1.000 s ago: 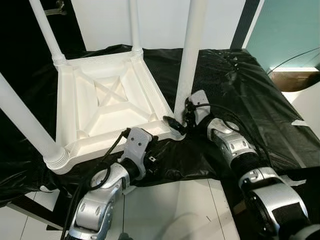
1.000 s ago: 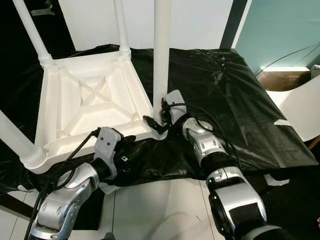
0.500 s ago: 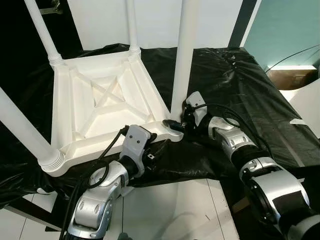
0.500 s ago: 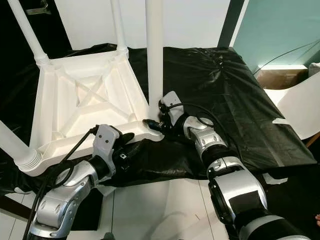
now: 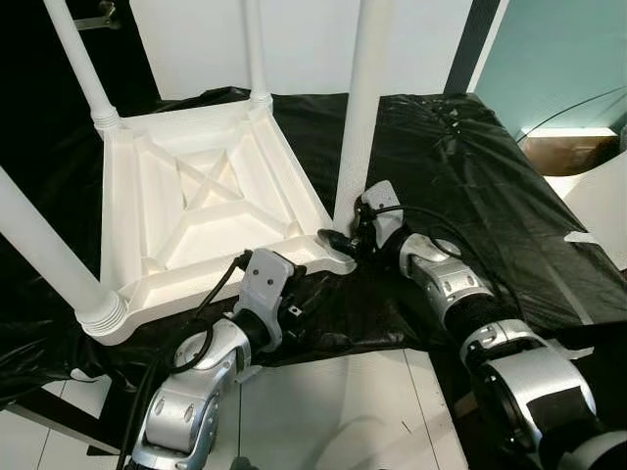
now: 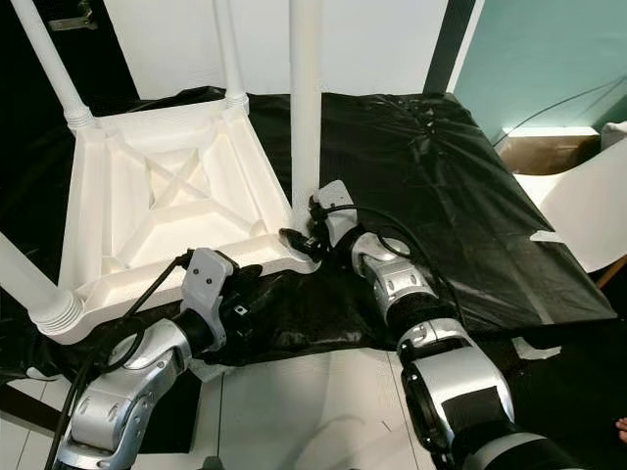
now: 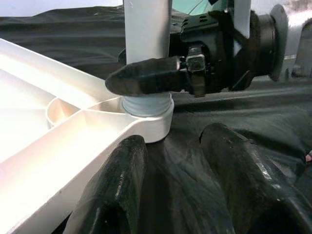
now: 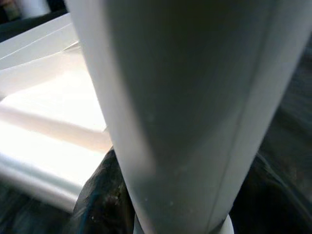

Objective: Building children table

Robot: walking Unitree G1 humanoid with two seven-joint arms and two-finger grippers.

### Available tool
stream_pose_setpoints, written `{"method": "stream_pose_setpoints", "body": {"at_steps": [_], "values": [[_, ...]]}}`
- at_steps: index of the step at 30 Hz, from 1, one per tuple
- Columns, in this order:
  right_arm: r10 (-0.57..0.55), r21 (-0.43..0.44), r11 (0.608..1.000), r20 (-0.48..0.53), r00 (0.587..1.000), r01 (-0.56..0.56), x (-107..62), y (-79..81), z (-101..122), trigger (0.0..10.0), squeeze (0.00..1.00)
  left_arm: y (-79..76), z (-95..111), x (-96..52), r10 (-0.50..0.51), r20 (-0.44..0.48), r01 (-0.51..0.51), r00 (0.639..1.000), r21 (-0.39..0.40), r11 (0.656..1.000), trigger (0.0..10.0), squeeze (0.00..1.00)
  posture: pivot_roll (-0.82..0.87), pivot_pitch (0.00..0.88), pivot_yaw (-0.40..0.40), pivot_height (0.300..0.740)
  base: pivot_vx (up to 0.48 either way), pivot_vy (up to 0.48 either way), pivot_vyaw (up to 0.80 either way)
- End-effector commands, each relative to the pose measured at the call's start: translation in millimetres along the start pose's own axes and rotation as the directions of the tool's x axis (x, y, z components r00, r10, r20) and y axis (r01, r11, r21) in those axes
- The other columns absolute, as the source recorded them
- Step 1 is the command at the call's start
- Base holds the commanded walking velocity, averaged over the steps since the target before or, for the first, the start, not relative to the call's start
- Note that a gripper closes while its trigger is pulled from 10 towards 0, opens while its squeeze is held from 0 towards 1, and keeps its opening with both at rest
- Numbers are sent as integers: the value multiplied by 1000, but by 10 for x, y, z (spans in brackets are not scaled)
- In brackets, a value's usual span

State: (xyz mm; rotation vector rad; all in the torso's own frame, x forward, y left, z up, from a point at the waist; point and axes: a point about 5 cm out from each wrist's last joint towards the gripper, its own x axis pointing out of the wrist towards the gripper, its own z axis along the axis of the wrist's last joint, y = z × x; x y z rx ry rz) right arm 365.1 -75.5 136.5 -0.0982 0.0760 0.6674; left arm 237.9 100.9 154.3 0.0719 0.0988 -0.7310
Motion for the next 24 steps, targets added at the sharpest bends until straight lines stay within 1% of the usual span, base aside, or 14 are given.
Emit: {"method": "stream_pose_setpoints", "body": {"at_steps": [1,3,4,5,6,7,8,9,10,11,13,17,20,24], "values": [[-112,56,991,-110,988,118,-60,41,-245,10000,0,-23,-3,-3,25,-5,-25,1000,-6,1000,10000,0,101,20,-56,740,0,0,0],[-112,56,991,-110,988,118,-60,41,-245,10000,0,-23,-3,-3,25,-5,-25,1000,-6,1000,10000,0,101,20,-56,740,0,0,0],[-176,76,980,-115,978,185,-92,80,-272,10000,0,-29,-9,-3,22,-7,-22,1000,-8,1000,10000,0,99,19,-54,740,0,0,0],[-176,76,980,-115,978,185,-92,80,-272,10000,0,-29,-9,-3,22,-7,-22,1000,-8,1000,10000,0,99,19,-54,740,0,0,0],[-239,88,964,-116,964,249,-126,123,-290,10000,0,-33,-14,-4,19,-9,-19,1000,-11,1000,10000,0,99,19,-56,740,0,0,0],[-349,126,923,-120,929,363,-183,191,-315,10000,0,-40,-20,-4,15,-11,-15,1000,-12,1000,10000,0,99,16,-56,740,0,0,0],[-349,126,923,-120,929,363,-183,191,-315,10000,0,-40,-20,-4,15,-11,-15,1000,-12,1000,10000,0,99,16,-56,740,0,0,0],[-381,138,907,-127,916,397,-198,216,-325,10000,0,-42,-20,-2,13,-11,-13,1000,-12,1000,10000,0,99,16,-56,740,0,0,0],[-384,144,905,-126,915,400,-199,268,-320,10000,0,-46,-21,0,11,-11,-11,1000,-12,1000,10000,0,101,11,-53,740,0,0,0],[-384,144,905,-126,915,400,-199,268,-320,10000,0,-46,-21,0,11,-11,-11,1000,-12,1000,10000,0,101,11,-53,740,0,0,0],[-378,166,904,-116,919,393,-189,326,-287,10000,0,-49,-19,5,7,-11,-7,1000,-12,1000,10000,0,101,11,-53,740,0,0,0],[-388,164,900,-116,914,403,-203,307,-276,10000,0,-53,-22,10,2,-12,-2,1000,-10,1000,10000,0,98,2,-51,740,0,0,0],[-388,165,899,-125,913,405,-231,346,-270,10000,0,-48,-14,11,-1,-11,1,1000,-7,1000,10000,0,101,0,-50,740,0,0,0],[-400,154,897,-114,909,414,-257,334,-231,10000,0,-49,-14,8,-1,-12,1,1000,-6,1000,10000,0,100,0,-50,740,0,0,0]]}}
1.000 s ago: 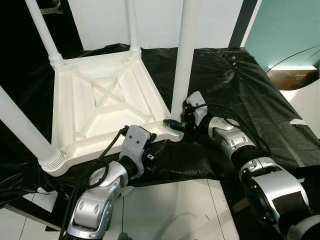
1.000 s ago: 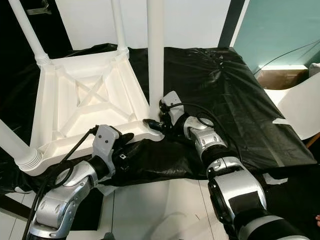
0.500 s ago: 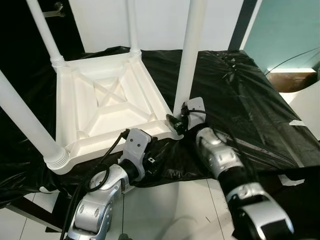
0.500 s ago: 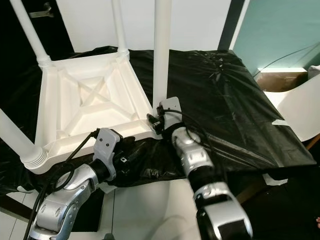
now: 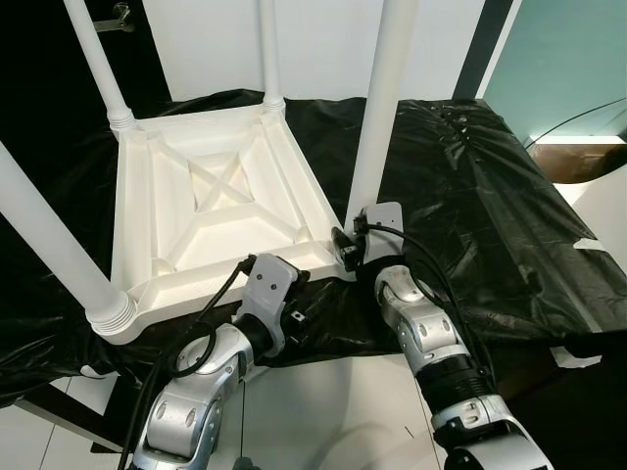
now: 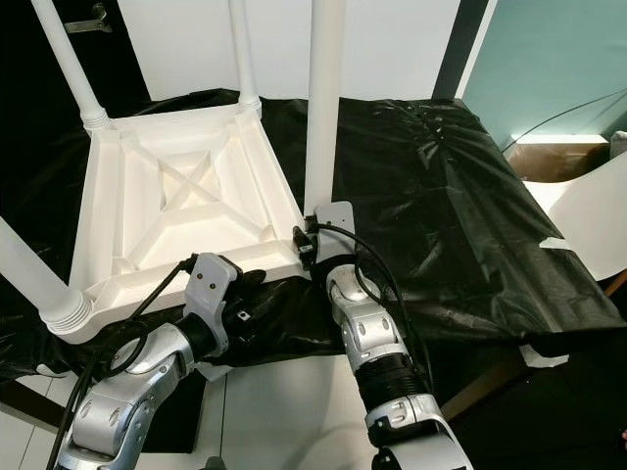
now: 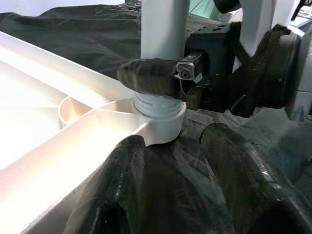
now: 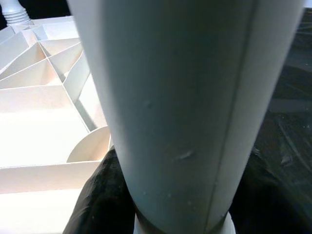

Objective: Building children table

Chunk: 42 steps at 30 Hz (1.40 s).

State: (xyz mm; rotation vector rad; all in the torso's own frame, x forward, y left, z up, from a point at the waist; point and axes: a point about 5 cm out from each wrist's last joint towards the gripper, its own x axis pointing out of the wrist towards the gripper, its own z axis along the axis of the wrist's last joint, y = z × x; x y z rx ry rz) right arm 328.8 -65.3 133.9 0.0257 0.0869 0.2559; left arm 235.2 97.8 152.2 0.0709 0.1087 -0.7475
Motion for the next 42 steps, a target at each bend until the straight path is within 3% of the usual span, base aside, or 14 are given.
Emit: {"method": "stream_pose_setpoints", "body": {"at_steps": [1,2,17,18,19,23,27,28,29,32,33,34,35,42], "values": [[-22,7,1000,-89,996,22,-51,-28,-181,10000,416,-11,1,3,16,-5,-16,1000,-3,1000,10000,0,97,0,-50,740,0,0,0],[-5,-1,1000,-73,997,4,-60,-47,-147,10000,1000,-20,-7,0,15,-7,-15,1000,-5,1000,10000,0,97,0,-51,740,0,0,0],[236,-65,970,21,972,-234,-89,-262,50,10000,1000,-23,-6,-1,18,-5,-18,1000,-11,1000,10000,0,87,7,-46,740,0,0,0],[314,-99,946,30,949,-309,-66,-311,100,10000,0,-17,-4,1,18,-6,-18,1000,-11,1000,10000,0,82,13,-42,740,0,0,0],[378,-122,920,30,925,-372,-49,-324,130,10000,0,-12,-1,4,18,-6,-18,1000,-11,1000,10000,0,79,16,-39,740,0,0,0],[425,-136,898,24,905,-419,-35,-320,147,10000,0,-7,1,6,19,-6,-19,1000,-11,1000,10000,0,79,16,-37,740,0,0,0],[568,-211,802,-19,823,-559,27,-270,189,10000,0,12,9,18,20,-5,-20,1000,-9,1000,10000,0,78,13,-31,740,0,0,0],[568,-211,802,-19,823,-559,27,-270,189,10000,0,12,9,18,20,-5,-20,1000,-9,1000,10000,0,78,13,-31,740,0,0,0],[618,-234,754,-60,784,-613,63,-259,186,10000,0,22,16,25,20,-4,-20,1000,-5,1000,10000,0,84,9,-32,740,0,0,0],[629,-247,739,-77,773,-626,84,-268,184,10000,0,29,25,24,22,-2,-22,1000,-2,1000,10000,0,87,11,-33,740,0,0,0],[639,-262,723,-98,763,-640,121,-302,175,6078,0,39,34,20,28,1,-28,1000,0,1000,10000,0,92,6,-35,740,0,0,0],[639,-262,723,-98,763,-640,121,-302,175,6078,0,39,34,20,28,1,-28,1000,0,1000,10000,0,92,6,-35,740,0,0,0],[637,-265,721,-109,763,-640,138,-325,165,0,0,44,35,14,31,1,-31,1000,0,1000,10000,0,95,5,-36,740,0,0,0],[620,-240,740,-122,775,-629,170,-374,124,0,0,53,31,-10,42,1,-42,999,0,999,10000,0,101,8,-35,740,0,0,0]]}}
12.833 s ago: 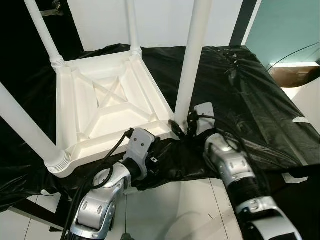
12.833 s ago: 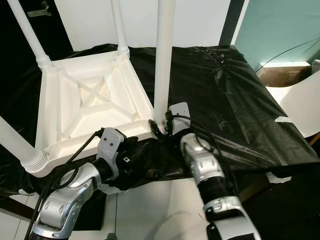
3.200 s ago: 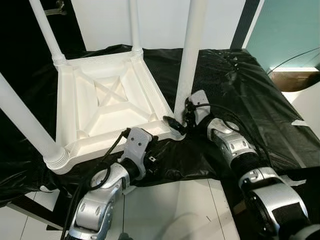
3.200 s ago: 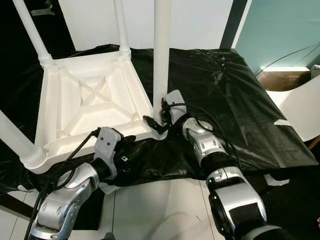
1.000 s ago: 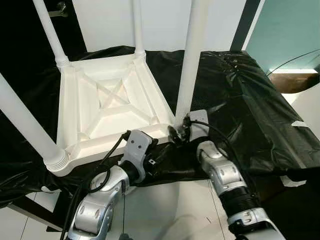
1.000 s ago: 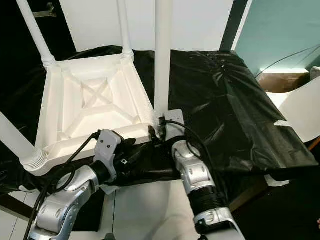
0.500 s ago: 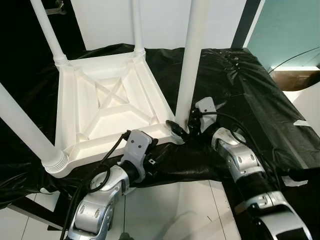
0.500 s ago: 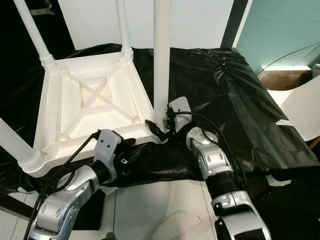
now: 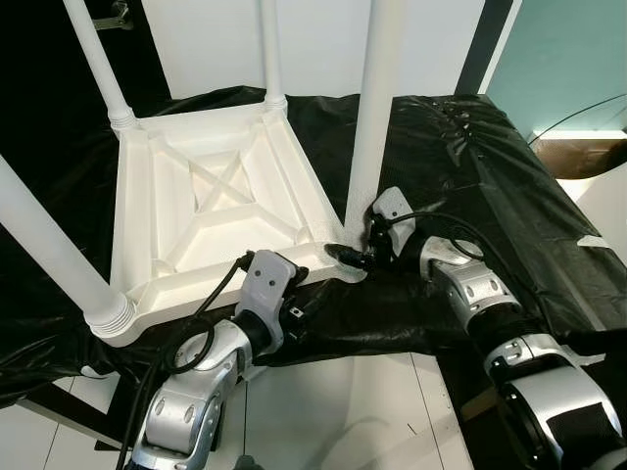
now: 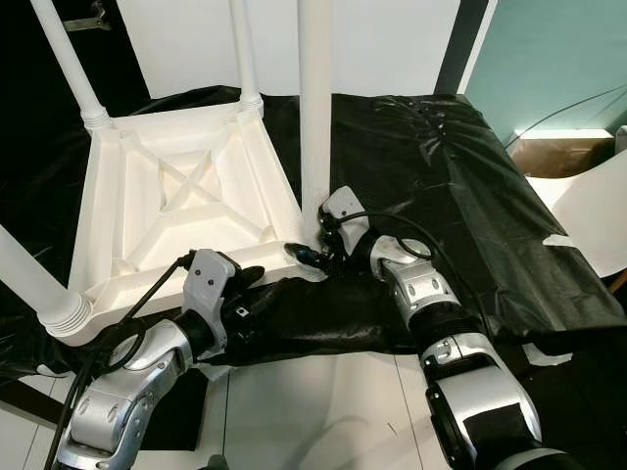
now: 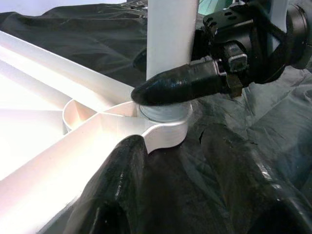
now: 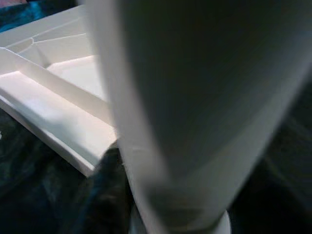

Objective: Building children table

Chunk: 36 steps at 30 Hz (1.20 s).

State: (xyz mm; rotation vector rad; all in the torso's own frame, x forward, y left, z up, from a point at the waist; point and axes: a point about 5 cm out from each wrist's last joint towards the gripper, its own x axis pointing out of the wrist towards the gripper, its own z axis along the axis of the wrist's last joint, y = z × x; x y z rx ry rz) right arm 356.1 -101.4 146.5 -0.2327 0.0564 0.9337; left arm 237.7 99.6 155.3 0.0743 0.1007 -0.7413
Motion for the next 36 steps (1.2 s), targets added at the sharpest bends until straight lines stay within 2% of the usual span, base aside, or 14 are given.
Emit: {"method": "stream_pose_setpoints", "body": {"at_steps": [1,8,11,14,18,20,23,24,25,26,27,34,35,36], "values": [[8,17,1000,-12,1000,-8,35,31,-29,0,0,22,1,-17,36,-6,-36,999,-6,999,10000,0,97,12,-32,740,0,0,0],[-101,56,993,-23,995,102,53,50,-103,0,0,11,-8,-18,23,-13,-23,1000,-8,1000,10000,0,84,18,-20,740,0,0,0],[-212,126,969,-23,977,214,81,135,-142,0,0,4,-2,-3,13,-14,-13,1000,-9,1000,10000,0,78,21,-16,740,0,0,0],[-239,138,961,-28,971,240,89,160,-153,0,0,0,-4,-2,11,-14,-11,1000,-10,1000,10000,0,76,22,-16,740,0,0,0],[-380,194,902,-72,922,387,129,279,-204,0,0,-15,-14,3,5,-17,-5,1000,-13,1000,10000,0,73,22,-18,740,0,0,0],[-380,194,902,-72,922,387,129,279,-204,0,0,-15,-14,3,5,-17,-5,1000,-13,1000,10000,0,73,22,-18,740,0,0,0],[-573,210,780,-141,807,590,162,411,-241,0,0,-25,-19,13,2,-16,-3,1000,-16,1000,10000,0,76,17,-29,740,0,0,0],[-573,210,780,-141,807,590,162,411,-241,0,0,-25,-19,13,2,-16,-3,1000,-16,1000,10000,0,76,17,-29,740,0,0,0],[-589,224,760,-158,792,610,184,477,-244,2196,0,-28,-19,15,2,-16,-2,1000,-17,1000,10000,0,78,16,-31,740,0,0,0],[-589,224,760,-158,792,610,184,477,-244,2196,0,-28,-19,15,2,-16,-2,1000,-17,1000,10000,0,78,16,-31,740,0,0,0],[-577,239,770,-135,806,591,206,514,-199,10000,0,-31,-22,18,3,-15,-3,1000,-18,1000,10000,0,77,13,-33,740,0,0,0],[-577,239,777,-101,810,583,173,500,-123,10000,8,-27,-21,13,7,-13,-7,1000,-17,1000,10000,0,84,15,-37,740,0,0,0],[-574,241,781,-91,814,577,169,501,-111,10000,576,-22,-20,7,11,-13,-11,1000,-18,1000,10000,0,84,17,-35,740,0,0,0],[-574,241,781,-91,814,577,169,501,-111,10000,576,-22,-20,7,11,-13,-11,1000,-18,1000,10000,0,84,17,-35,740,0,0,0]]}}
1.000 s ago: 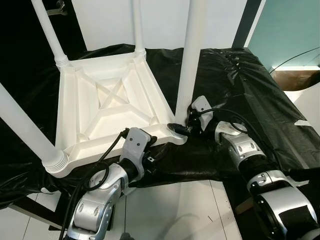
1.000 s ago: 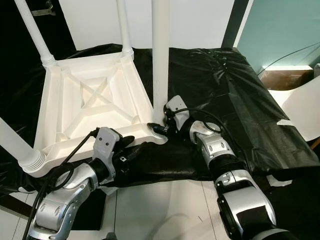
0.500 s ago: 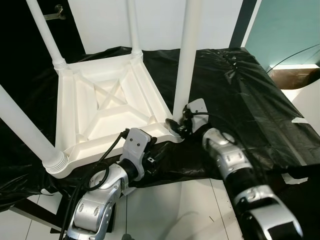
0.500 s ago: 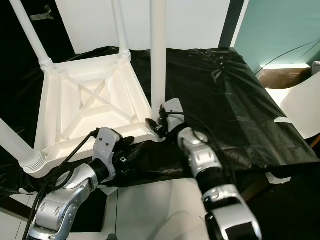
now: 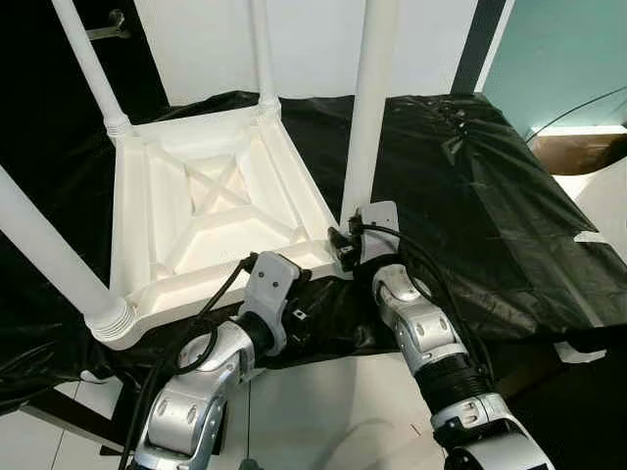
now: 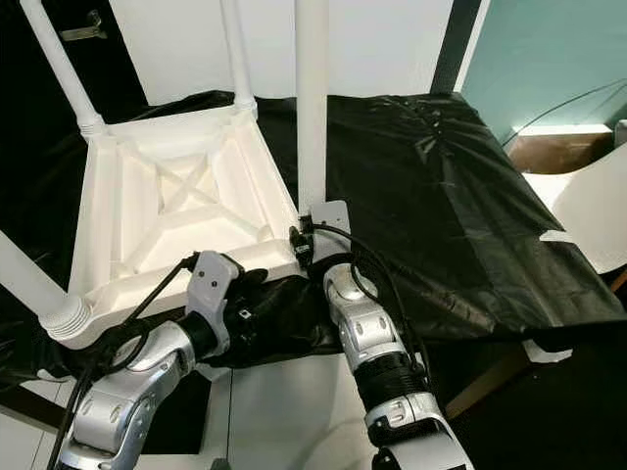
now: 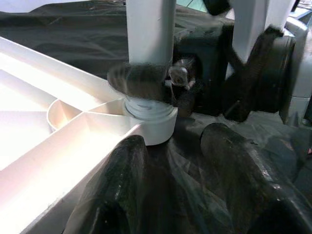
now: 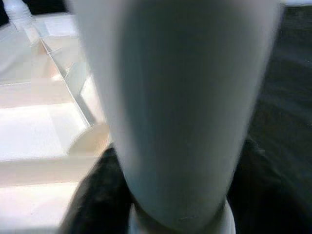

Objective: Building children table

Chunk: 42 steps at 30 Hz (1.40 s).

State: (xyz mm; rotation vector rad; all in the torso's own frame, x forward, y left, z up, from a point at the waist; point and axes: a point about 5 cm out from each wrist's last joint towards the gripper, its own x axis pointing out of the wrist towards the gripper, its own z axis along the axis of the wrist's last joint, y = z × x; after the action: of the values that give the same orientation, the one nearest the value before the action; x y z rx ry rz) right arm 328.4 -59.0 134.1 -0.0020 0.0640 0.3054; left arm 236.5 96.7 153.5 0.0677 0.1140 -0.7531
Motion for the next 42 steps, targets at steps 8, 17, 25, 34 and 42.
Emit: {"method": "stream_pose_setpoints", "body": {"at_steps": [8,17,25,34,42], "values": [[101,-10,995,52,994,-100,-113,-185,59,10000,1000,4,3,-17,29,-5,-29,1000,-9,1000,10000,0,86,33,-31,740,0,0,0],[306,-83,950,64,950,-300,-124,-371,141,10000,0,-11,-12,-32,27,-11,-27,1000,-15,1000,10000,0,85,45,-27,740,0,0,0],[476,-158,870,30,879,-466,-42,-325,193,10000,0,2,-4,-29,26,-10,-26,1000,-12,1000,10000,0,88,33,-22,740,0,0,0],[533,-189,828,-29,846,-528,141,-345,194,2118,0,16,11,-37,26,-12,-26,1000,-3,1000,10000,0,107,24,-26,740,0,0,0],[496,-163,850,-77,865,-501,156,-398,91,0,0,-7,-19,-66,37,-20,-37,999,-8,999,10000,0,121,22,-36,740,0,0,0]]}}
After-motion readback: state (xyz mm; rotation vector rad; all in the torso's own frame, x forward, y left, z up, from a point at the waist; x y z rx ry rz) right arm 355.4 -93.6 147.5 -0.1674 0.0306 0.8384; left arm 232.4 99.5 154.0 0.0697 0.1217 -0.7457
